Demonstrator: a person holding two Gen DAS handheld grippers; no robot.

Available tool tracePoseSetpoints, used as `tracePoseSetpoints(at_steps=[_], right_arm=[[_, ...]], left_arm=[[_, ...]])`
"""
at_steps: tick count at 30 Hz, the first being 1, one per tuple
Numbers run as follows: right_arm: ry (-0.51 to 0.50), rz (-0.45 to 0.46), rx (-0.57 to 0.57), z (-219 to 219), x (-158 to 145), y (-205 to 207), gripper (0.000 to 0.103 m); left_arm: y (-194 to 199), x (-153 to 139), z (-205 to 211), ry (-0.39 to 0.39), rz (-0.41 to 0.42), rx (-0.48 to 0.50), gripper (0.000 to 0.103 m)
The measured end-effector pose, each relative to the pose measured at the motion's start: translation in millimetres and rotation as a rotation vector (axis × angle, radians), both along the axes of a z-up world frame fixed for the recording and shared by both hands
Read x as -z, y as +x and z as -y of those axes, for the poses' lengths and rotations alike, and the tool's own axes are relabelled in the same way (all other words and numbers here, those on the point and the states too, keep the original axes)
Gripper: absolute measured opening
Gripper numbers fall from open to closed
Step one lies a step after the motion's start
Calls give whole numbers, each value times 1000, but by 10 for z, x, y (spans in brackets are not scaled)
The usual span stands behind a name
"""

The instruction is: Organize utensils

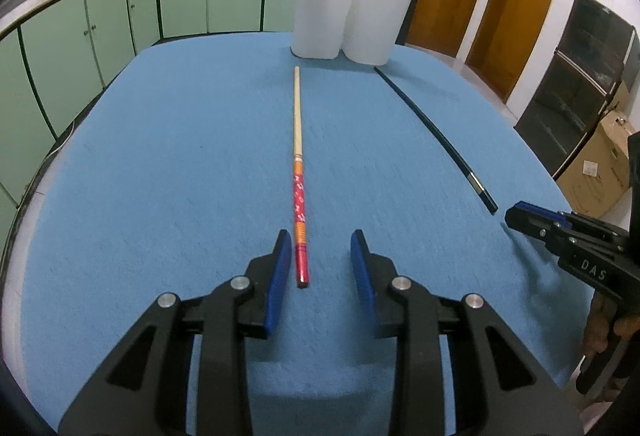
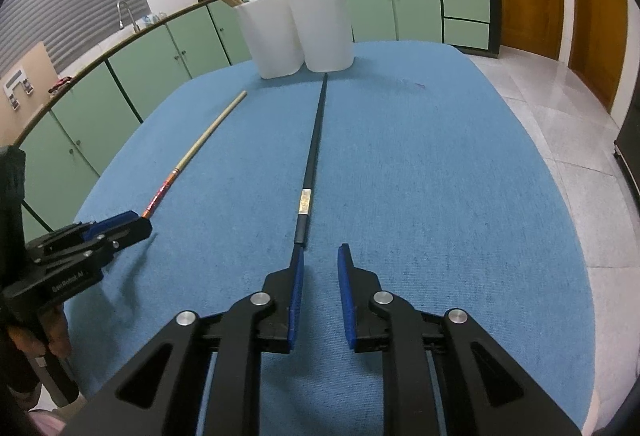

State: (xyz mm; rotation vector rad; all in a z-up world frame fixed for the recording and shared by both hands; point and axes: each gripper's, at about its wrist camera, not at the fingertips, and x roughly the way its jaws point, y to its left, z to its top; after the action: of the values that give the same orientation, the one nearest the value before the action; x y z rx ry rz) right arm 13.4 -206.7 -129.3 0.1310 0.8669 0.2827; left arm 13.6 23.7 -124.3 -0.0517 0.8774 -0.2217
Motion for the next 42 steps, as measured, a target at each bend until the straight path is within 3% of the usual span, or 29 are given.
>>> tracePoseSetpoints(at_steps=[11, 15, 21, 25, 27, 30, 36, 42], right_arm=[[-4, 0, -29, -84, 37, 20, 19], [-3, 3, -34, -107, 38, 51, 19], [-31, 1, -49, -181, 41, 133, 19], [-57, 4, -49, -228, 53, 163, 16], [-70, 6, -44, -241, 56, 158, 7], [-67, 10, -39, -222, 25, 145, 7], [-44, 70, -39, -84, -267, 63, 7], [-30, 167, -31, 89, -700, 36, 7]], left_arm=[[-12, 35, 95, 50, 1, -17, 30], [2, 38, 84, 29, -3, -29, 29], [49, 39, 82, 31, -9, -36, 8], [55, 41, 82, 38, -11, -41, 6], [58, 36, 90, 45, -12, -42, 5], [73, 11, 69, 40, -20, -47, 5], [17, -279, 102, 62, 34, -33, 5], [-59, -828, 154, 73, 183, -16, 5]])
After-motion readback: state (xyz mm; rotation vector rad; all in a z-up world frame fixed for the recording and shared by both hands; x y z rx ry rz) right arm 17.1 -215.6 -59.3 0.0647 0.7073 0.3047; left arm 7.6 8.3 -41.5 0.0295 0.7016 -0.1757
